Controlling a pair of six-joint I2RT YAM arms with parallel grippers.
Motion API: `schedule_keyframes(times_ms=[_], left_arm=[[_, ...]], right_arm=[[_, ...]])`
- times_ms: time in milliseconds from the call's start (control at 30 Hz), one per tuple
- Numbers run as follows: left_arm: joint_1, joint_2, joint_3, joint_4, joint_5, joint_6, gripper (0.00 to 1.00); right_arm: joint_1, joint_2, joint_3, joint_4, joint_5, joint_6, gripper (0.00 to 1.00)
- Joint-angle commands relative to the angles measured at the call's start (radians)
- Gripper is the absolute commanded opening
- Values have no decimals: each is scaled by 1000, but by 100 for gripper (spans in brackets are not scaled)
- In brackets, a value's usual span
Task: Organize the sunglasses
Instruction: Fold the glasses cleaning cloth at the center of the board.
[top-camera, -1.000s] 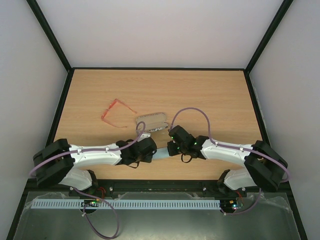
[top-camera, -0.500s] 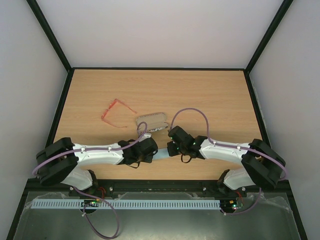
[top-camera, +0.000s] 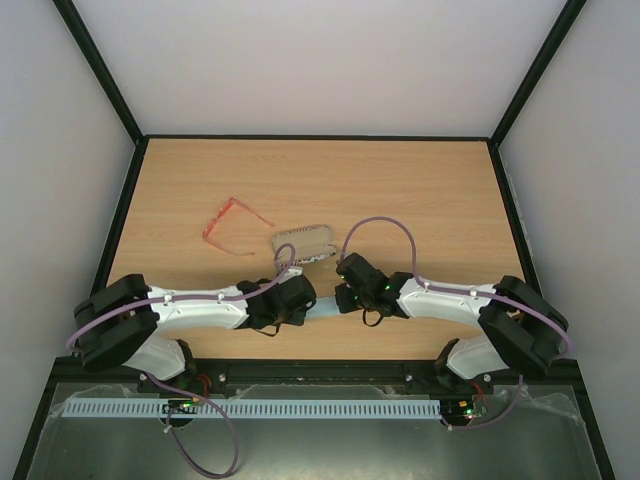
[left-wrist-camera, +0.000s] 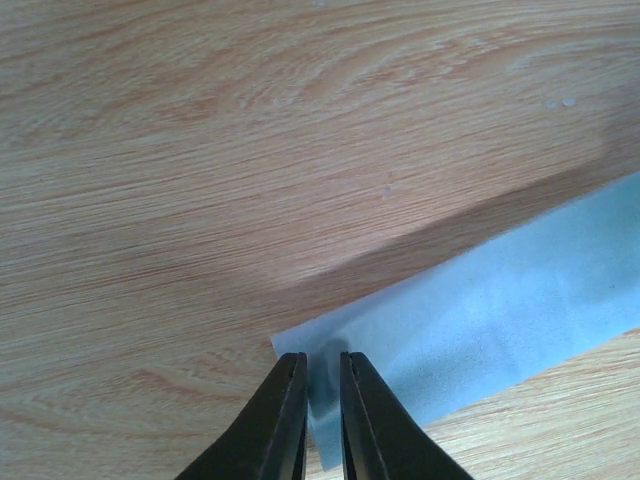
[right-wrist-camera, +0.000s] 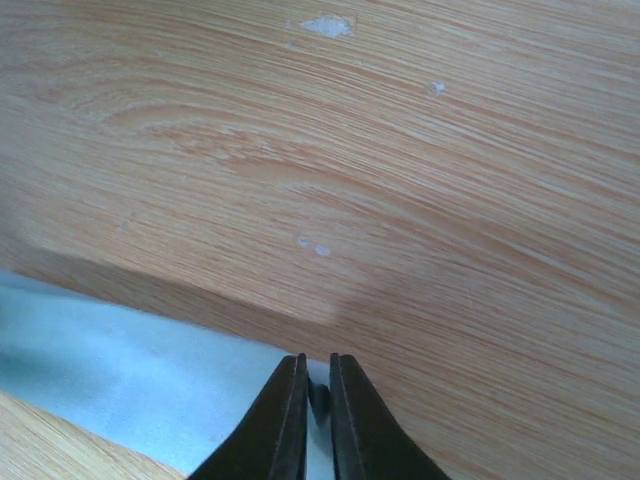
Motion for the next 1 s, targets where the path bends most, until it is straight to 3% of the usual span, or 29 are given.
schedule_keyframes(times_ms=[0, 367, 467, 667, 733, 900, 967], left_arm=[[6, 11, 26, -12, -23, -1, 13], [7, -72, 26, -73, -37, -21, 15], [8, -99, 23, -91, -40, -29, 33], [17, -159, 29, -149, -35, -34, 79], [25, -189, 33, -178, -33, -27, 96], [60, -280, 31, -208, 22, 9, 99], [81, -309, 23, -212, 54, 23, 99]], right_arm=[[7, 13, -8, 13, 32, -10, 11], [6, -3, 15, -7, 38, -10, 23], [6, -27, 24, -28, 49, -6, 31], [5, -93, 36, -79, 75, 12, 48], [6, -118, 39, -101, 85, 18, 60], [2, -169, 36, -141, 94, 35, 99], [2, -185, 31, -148, 87, 45, 99]])
